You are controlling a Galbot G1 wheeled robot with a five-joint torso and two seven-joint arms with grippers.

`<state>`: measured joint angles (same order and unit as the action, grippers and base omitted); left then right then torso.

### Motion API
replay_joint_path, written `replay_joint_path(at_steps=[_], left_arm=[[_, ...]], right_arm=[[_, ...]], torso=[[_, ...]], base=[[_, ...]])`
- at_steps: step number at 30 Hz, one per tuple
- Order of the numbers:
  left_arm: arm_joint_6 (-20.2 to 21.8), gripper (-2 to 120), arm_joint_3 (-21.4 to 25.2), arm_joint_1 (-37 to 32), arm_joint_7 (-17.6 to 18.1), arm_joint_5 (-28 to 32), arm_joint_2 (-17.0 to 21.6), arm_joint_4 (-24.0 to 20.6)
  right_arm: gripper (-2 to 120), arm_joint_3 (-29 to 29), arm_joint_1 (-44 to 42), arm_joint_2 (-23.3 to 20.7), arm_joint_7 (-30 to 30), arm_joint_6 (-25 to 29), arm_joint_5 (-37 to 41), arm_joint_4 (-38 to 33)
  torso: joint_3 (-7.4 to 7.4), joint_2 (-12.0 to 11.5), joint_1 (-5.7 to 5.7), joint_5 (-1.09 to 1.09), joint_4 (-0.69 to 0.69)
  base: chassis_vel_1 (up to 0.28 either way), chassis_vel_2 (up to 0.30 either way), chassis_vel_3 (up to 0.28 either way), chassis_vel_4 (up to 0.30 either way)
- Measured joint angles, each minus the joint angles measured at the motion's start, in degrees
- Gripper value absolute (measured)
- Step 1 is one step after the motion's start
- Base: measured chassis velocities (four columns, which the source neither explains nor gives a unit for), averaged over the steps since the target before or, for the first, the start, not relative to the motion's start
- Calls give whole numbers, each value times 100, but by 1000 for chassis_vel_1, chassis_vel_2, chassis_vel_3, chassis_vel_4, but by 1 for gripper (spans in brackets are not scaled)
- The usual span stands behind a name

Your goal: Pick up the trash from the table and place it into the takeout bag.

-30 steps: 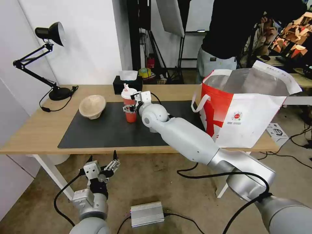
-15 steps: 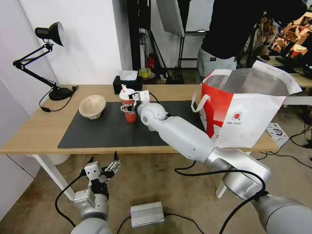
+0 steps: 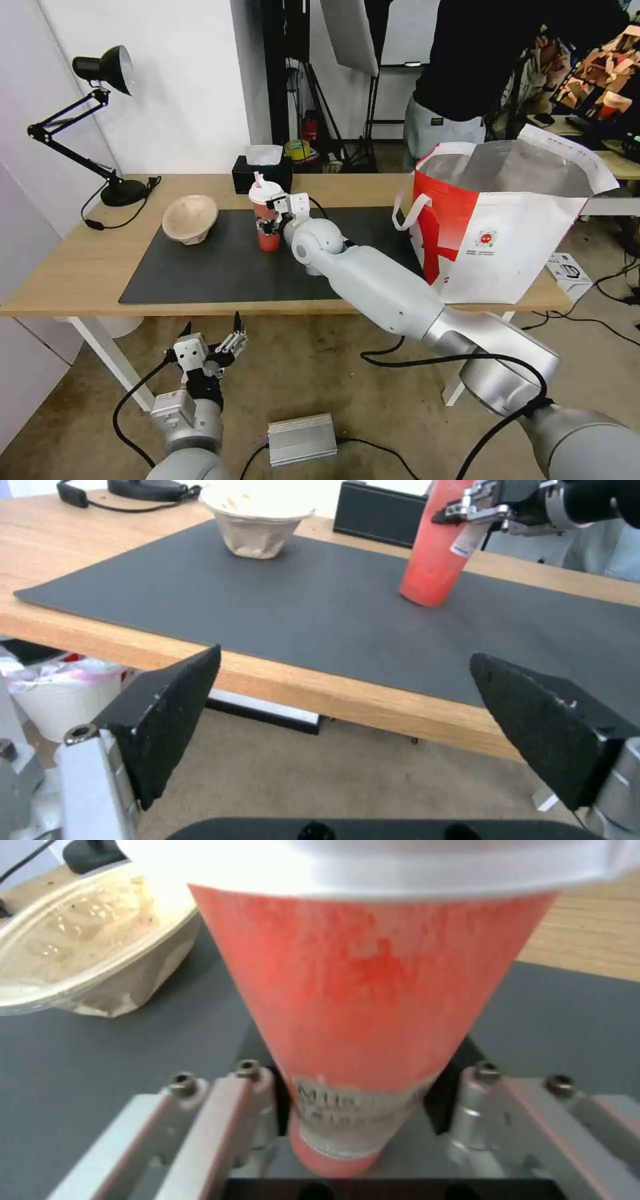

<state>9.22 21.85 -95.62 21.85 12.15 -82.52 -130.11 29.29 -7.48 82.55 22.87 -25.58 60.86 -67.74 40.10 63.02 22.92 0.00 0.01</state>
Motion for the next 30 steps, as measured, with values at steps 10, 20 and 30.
replay_joint_path(at_steps=[10,20,30], left_arm=[[-1,100,-67,3,5,-35,-26,-5],[-1,100,-69,-43,11,-86,-3,-62],[-1,100,-58,-131,16,-150,-12,-131]], right_arm=[[5,-57,15,-742,339,-41,404,-1197],[4,-200,-44,-1601,684,-186,709,-2545],[4,-605,29,-2351,957,-450,1216,-3581]], torso=[[0,0,0,0,-1],[0,0,0,0,0],[0,0,0,1,-1]], base=[[0,0,0,0],[0,0,0,0],[0,0,0,0]])
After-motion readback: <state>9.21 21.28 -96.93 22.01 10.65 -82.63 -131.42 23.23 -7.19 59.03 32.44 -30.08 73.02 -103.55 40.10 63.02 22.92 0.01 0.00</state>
